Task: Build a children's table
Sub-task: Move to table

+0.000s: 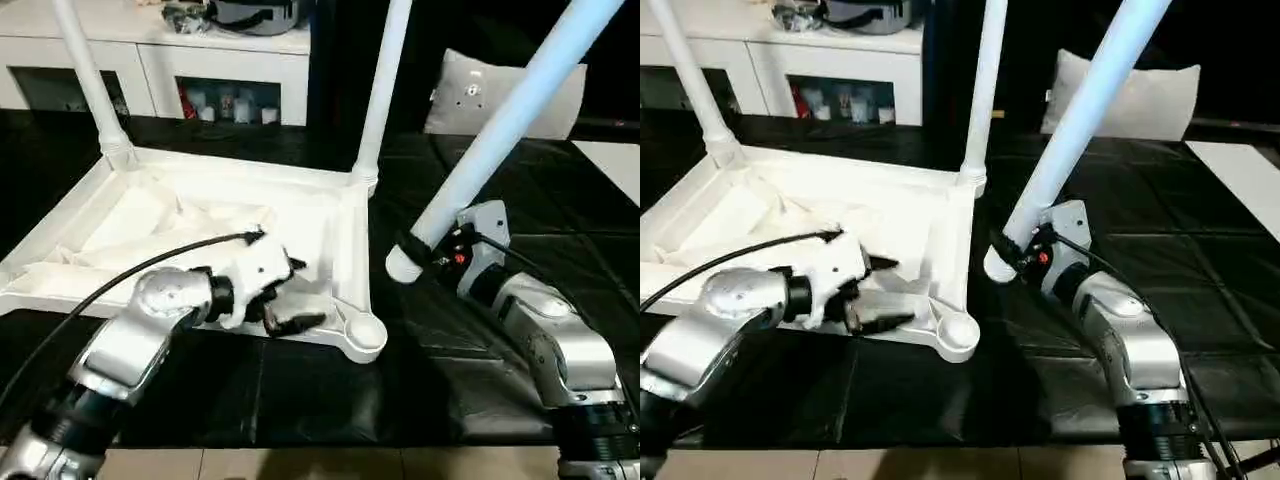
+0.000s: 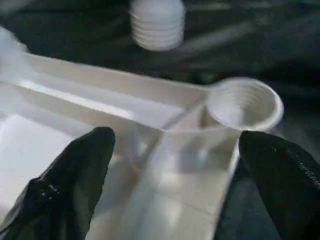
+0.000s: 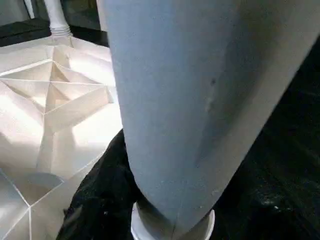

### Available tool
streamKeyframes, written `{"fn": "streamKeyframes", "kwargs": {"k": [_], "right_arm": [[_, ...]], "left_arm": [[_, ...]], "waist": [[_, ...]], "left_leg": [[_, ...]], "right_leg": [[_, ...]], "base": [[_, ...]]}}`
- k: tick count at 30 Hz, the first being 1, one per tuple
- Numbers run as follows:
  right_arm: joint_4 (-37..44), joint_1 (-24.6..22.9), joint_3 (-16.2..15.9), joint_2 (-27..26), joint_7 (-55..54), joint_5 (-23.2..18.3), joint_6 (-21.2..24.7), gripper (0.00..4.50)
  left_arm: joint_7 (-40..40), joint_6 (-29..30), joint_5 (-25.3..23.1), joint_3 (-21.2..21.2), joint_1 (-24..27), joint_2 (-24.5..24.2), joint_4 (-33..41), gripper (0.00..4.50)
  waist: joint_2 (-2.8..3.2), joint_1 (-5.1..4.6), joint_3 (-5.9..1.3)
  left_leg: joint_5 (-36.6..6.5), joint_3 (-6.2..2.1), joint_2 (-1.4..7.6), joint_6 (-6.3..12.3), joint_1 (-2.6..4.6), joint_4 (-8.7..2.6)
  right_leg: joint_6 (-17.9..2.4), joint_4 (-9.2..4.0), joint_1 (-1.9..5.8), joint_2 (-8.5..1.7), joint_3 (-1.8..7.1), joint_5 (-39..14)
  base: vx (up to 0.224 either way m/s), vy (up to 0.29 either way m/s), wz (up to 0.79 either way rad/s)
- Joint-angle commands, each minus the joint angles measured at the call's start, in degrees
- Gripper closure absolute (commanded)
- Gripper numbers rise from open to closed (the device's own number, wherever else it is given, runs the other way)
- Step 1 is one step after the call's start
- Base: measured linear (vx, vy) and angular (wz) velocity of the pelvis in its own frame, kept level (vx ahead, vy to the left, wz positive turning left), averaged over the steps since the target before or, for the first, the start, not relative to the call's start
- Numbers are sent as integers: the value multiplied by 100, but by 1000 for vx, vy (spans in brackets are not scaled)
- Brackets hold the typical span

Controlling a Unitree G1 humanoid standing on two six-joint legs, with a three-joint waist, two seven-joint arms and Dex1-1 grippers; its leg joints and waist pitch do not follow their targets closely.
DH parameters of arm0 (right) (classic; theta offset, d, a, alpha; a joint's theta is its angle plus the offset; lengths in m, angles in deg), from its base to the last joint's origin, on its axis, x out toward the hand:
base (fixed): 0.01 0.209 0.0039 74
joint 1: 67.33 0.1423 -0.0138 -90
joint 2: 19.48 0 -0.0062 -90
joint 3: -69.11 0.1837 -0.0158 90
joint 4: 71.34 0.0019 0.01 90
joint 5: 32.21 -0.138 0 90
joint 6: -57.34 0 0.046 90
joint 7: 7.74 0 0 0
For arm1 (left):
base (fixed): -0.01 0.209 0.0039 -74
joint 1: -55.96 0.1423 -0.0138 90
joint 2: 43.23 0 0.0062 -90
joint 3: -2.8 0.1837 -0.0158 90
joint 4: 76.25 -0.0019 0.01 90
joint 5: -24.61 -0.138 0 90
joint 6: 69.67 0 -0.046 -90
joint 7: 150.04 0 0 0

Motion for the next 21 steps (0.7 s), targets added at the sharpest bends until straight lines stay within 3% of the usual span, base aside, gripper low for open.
{"fn": "streamKeyframes", "kwargs": {"k": [1,5,6,7,10,14,21], "right_arm": [[147,-11,24,72,88,-158,163,265],[200,-33,0,24,93,-150,155,265],[213,-21,30,-5,80,-177,160,265],[211,-7,44,-12,53,-166,164,265],[226,-3,16,-27,47,-177,247,265],[335,-60,-62,-90,71,-217,294,265],[448,-138,-48,-237,116,-259,-102,265]], "left_arm": [[-258,-196,-108,178,-213,-15,-244,0],[-473,-311,-123,279,-364,37,-548,34],[-587,-335,-119,332,-413,36,-629,34],[-695,-337,-122,389,-447,17,-667,34],[-864,-373,-139,454,-517,21,-801,76],[-1096,-427,-102,517,-587,86,-1004,92],[-1137,-440,-228,647,-651,183,-1265,150]], "waist": [[8,29,-303],[34,30,-289],[-24,20,-289],[4,33,-285],[0,26,-291],[7,25,-294],[4,17,-278]], "left_leg": [[-239,-39,284,128,-2,-447],[-482,-43,313,34,20,-471],[-498,-34,312,18,17,-474],[-515,-40,314,-1,20,-479],[-396,-37,320,10,17,-476],[-320,-31,318,26,17,-469],[-472,-27,332,-10,20,-482]], "right_leg": [[-1277,-402,315,-457,296,200],[-1233,-432,289,-472,296,-241],[-1211,-443,291,-472,299,-297],[-1193,-441,286,-485,303,-383],[-1218,-421,286,-483,302,-204],[-1258,-412,292,-487,306,-17],[-1265,-435,286,-494,313,-187]], "base": [[0,0,0],[0,0,0],[0,0,0],[0,0,0],[0,0,0],[0,0,0],[0,0,0]]}}
